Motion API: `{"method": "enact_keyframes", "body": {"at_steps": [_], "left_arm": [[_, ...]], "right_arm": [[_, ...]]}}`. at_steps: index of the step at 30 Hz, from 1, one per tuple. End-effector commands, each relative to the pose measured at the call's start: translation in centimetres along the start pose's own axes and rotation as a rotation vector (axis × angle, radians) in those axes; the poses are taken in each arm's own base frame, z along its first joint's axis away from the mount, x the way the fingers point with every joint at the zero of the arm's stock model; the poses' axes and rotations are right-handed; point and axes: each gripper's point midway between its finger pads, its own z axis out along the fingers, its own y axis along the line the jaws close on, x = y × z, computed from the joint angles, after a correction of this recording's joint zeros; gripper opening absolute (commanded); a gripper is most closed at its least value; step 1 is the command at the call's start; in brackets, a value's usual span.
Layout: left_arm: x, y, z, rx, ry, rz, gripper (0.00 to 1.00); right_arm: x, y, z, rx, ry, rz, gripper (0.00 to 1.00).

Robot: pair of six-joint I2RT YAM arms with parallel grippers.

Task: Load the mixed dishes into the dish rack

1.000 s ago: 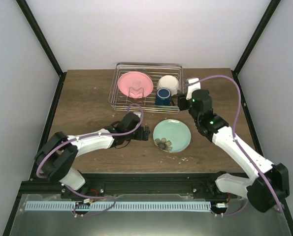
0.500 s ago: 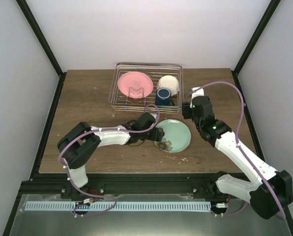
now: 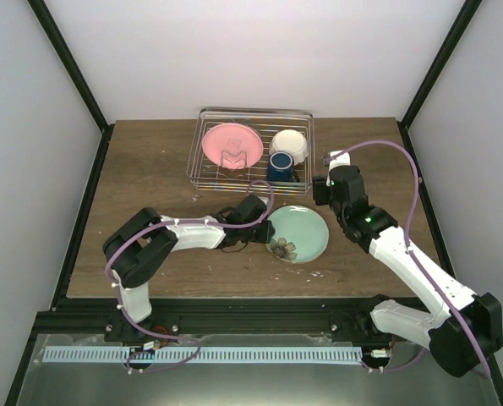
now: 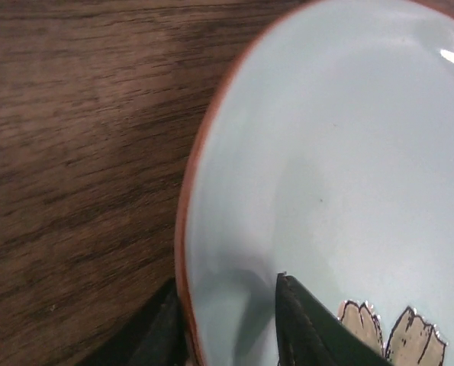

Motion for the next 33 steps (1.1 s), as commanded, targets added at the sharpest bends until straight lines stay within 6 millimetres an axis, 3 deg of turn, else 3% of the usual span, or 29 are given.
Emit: {"method": "enact_keyframes", "body": {"at_steps": [1, 5, 14, 22, 27, 33], "left_arm": [[0.4, -0.3, 0.2, 0.017, 0.01, -0.005, 0.3], [0.2, -0.1, -0.9, 0.002, -0.006, -0.003, 0.22], [-1.0, 1.0, -4.2, -0.046, -0.064, 0.008, 0.16], [-1.2, 1.2, -4.9, -0.016, -0.076, 0.009, 0.0], [-0.4, 1.2, -4.7, 0.078, -0.068, -0.022, 0.0], [-1.1, 1.2, -6.5, 0.223, -0.129, -0.067, 0.0]], "right_arm": [[0.0, -0.1, -0.1, 0.011, -0.004, 0.004, 0.59], [0.0, -0.1, -0.1, 0.008, -0.004, 0.002, 0.59], [0.5, 0.5, 0.3, -0.019, 0.012, -0.002, 0.59], [1.2, 1.2, 0.6, -0.052, 0.031, 0.002, 0.59], [2.4, 3.1, 0.7, -0.162, 0.068, 0.011, 0.6], [4.4, 6.2, 0.5, -0.335, 0.128, 0.04, 0.66]]}}
